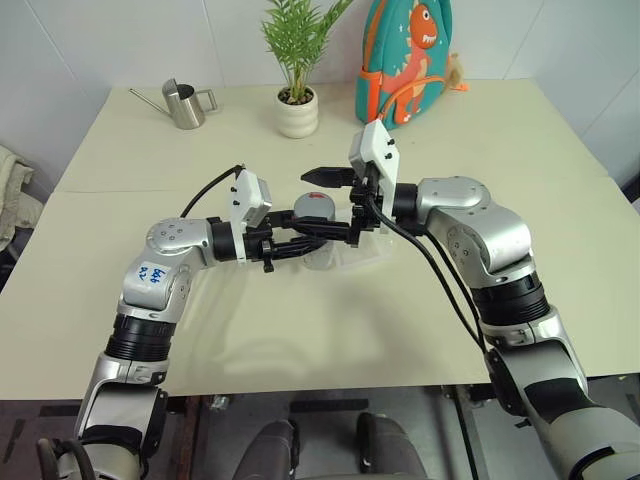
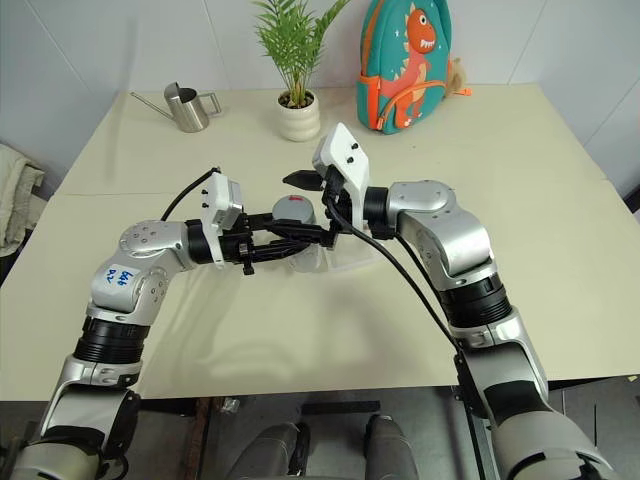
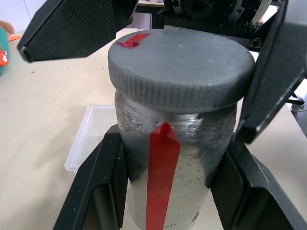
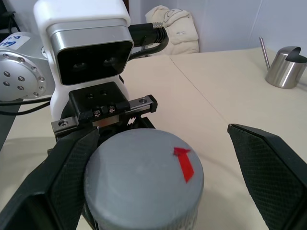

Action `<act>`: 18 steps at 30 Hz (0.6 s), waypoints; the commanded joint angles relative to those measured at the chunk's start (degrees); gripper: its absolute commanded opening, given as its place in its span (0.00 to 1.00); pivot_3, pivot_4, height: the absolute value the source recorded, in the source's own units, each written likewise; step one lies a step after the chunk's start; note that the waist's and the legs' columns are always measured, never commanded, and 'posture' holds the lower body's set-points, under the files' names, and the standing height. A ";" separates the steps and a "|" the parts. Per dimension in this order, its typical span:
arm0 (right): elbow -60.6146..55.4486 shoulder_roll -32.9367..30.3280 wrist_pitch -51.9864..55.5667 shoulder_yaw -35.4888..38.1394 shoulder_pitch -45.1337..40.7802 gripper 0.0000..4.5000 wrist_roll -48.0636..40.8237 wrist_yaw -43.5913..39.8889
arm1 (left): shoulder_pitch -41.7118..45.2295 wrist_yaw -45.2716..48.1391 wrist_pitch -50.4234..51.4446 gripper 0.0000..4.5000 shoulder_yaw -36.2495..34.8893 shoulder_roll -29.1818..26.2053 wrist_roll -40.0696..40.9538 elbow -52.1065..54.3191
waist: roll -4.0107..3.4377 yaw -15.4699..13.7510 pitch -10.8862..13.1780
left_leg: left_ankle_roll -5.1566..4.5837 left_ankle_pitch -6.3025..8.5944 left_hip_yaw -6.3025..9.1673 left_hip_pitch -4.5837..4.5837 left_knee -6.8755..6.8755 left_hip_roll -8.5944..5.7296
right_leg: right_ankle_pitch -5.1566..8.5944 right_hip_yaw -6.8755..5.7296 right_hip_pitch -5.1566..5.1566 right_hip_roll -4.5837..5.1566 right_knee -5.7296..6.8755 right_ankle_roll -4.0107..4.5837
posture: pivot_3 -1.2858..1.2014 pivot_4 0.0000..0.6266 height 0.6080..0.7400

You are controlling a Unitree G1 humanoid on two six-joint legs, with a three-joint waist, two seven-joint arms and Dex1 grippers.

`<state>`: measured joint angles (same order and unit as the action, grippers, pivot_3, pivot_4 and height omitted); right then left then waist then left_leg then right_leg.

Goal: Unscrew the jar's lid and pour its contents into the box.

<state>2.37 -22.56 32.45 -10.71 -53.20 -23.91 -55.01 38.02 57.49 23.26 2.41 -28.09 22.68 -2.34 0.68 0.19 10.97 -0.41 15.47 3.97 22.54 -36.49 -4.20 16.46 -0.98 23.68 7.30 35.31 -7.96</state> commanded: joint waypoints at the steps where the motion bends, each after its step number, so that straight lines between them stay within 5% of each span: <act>1: 0.02 -2.40 -1.99 4.59 0.42 1.00 -0.42 -0.30 | 0.35 0.69 -0.63 0.43 -0.24 -0.32 0.76 2.59 | 0.00 -0.01 0.00 | 0.00 0.00 0.00 0.00 0.00 0.00 | 0.00 0.00 0.00 0.00 0.00 0.00 | 0.52 0.24 1.00; 18: -0.95 -7.96 -0.83 6.16 3.64 1.00 -3.78 -7.74 | 0.16 0.75 -0.91 0.43 -0.98 -0.59 0.84 2.23 | 0.00 0.05 0.00 | 0.00 0.00 -0.03 0.00 0.00 0.03 | 0.00 0.01 -0.01 -0.03 -0.02 0.00 | 0.52 0.24 1.00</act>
<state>2.79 -30.15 31.61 -6.18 -48.99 -26.51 -62.26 37.97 57.97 23.18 2.47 -28.09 22.70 -2.36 0.68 0.24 10.97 -0.40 15.47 3.94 22.53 -36.49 -4.17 16.46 -0.98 23.68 7.27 35.30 -7.96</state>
